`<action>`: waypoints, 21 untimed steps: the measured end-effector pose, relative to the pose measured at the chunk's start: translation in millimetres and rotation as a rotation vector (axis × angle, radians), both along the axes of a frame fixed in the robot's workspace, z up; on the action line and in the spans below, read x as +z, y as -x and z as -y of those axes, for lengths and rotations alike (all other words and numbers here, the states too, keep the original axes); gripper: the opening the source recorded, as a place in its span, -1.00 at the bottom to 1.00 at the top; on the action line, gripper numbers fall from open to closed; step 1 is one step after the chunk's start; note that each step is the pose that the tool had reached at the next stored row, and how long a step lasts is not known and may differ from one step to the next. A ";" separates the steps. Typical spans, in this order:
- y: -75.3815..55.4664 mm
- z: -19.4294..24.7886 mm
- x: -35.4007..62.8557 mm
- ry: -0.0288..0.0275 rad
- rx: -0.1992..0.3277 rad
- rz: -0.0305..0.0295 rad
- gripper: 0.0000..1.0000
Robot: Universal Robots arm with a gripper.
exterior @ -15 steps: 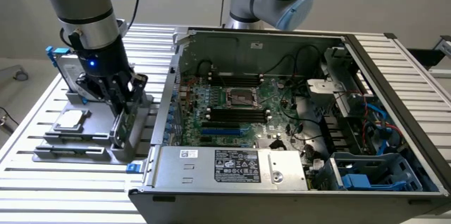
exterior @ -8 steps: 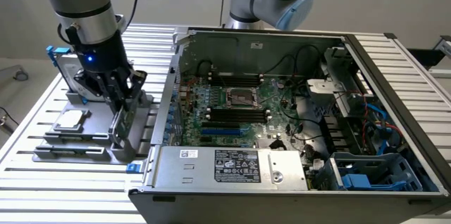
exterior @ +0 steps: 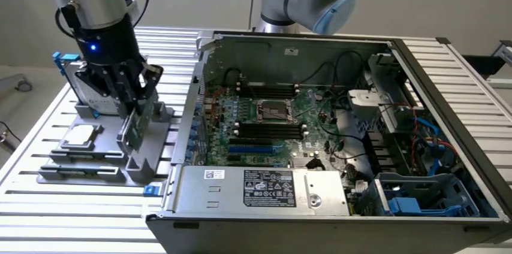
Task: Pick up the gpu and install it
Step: 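Pick up the gpu and move the gpu toward the slot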
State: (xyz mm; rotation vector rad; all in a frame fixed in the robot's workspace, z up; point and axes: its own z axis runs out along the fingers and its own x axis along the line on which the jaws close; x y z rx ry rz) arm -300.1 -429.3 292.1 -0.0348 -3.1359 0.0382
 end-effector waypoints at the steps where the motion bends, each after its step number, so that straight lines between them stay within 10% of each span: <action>1: 0.0 0.0 4.5 0.0001 0.000 -0.0002 -0.48; 21: -21.4 1.9 95.4 0.0000 0.000 -0.0001 -0.48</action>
